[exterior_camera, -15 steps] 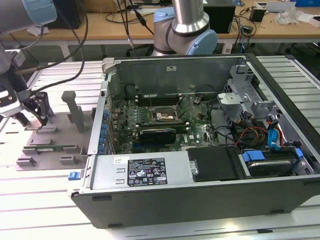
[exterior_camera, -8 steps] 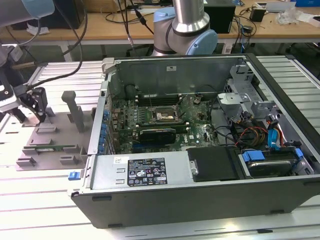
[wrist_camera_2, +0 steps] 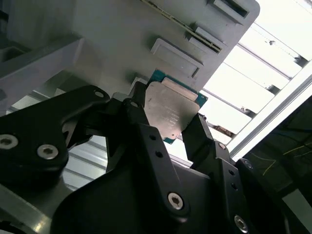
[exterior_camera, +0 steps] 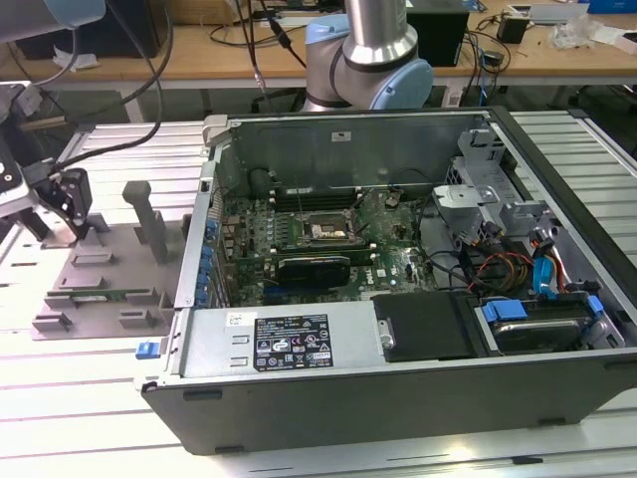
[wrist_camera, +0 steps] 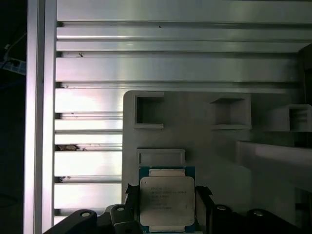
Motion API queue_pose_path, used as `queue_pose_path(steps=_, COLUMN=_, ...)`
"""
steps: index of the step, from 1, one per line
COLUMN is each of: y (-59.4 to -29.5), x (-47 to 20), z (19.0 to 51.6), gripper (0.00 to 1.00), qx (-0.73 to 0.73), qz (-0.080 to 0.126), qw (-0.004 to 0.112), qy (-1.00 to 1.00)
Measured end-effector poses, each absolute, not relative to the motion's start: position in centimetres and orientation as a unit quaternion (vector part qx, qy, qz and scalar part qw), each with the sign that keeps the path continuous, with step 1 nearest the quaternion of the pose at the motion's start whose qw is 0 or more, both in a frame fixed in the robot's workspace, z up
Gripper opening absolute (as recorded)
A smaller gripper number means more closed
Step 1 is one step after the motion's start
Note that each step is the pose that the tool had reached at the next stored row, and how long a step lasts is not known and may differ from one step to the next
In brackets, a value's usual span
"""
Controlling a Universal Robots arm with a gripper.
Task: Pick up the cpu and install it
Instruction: 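Pick up the cpu and move it towards the insertion slot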
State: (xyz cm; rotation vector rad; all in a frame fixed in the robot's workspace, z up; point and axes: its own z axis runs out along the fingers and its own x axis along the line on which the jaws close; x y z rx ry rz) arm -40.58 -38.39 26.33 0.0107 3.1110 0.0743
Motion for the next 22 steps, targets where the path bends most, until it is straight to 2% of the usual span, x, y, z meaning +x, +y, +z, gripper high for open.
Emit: queue_pose_path(steps=22, y=-38.4, x=-40.6, z=30.6, gripper=0.55, qx=0.003, qz=0.024, qw=0.015, qy=1.0)
